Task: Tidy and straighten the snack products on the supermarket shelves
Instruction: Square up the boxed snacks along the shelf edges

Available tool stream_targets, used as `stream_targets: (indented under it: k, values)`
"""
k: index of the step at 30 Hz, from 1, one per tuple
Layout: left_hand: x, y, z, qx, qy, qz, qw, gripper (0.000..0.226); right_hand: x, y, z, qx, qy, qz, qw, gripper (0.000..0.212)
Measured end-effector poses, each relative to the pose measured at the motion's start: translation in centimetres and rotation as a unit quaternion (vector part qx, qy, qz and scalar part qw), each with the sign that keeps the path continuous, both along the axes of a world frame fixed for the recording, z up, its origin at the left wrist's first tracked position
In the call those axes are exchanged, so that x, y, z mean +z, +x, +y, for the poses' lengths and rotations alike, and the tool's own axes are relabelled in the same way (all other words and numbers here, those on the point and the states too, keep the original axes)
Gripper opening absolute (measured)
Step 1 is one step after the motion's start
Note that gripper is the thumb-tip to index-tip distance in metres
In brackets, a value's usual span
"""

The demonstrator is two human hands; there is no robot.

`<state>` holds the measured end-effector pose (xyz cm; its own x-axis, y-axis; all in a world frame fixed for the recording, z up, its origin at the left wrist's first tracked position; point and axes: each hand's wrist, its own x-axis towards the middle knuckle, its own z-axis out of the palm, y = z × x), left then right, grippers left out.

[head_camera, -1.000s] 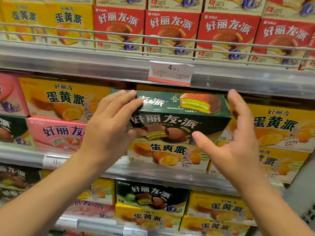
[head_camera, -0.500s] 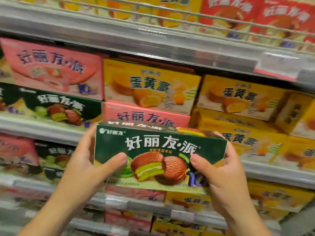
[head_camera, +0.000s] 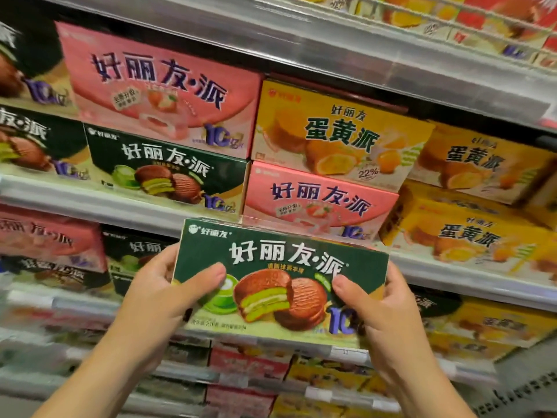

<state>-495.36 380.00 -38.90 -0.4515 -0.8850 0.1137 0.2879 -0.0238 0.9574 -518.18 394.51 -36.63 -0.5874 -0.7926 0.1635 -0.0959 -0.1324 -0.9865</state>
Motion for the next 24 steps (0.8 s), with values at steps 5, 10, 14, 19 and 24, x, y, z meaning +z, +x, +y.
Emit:
stream_targets:
  k: [5, 10, 14, 19, 24]
  values:
    - [-0.4, 1.0, -0.5, 0.029, 0.036, 0.041, 0.998, 0.082, 6.8, -1.3, -1.4, -0.08, 0.033, 0.292, 0.952, 0.066]
    - [-1.1, 1.2, -0.7, 0.035, 0.059, 0.055, 0.996, 0.084, 14.9, -4.9, -5.8, -0.136, 0.043, 0.661, 0.737, 0.067]
    - [-1.6, 1.1, -0.3, 0.047, 0.05, 0.07, 0.995, 0.076, 17.0, -6.8, -9.2, -0.155, 0.168, 0.726, 0.649, 0.079]
    - [-2.1, 1.2, -0.3, 0.059, 0.034, 0.086, 0.994, 0.047, 17.9, -7.6, -10.9, -0.165, 0.204, 0.733, 0.628, 0.083]
    - [-1.9, 0.5, 0.0, 0.043, 0.023, 0.075, 0.996, 0.064, 17.6, -8.0, -10.4, -0.172, 0.16, 0.734, 0.637, 0.07]
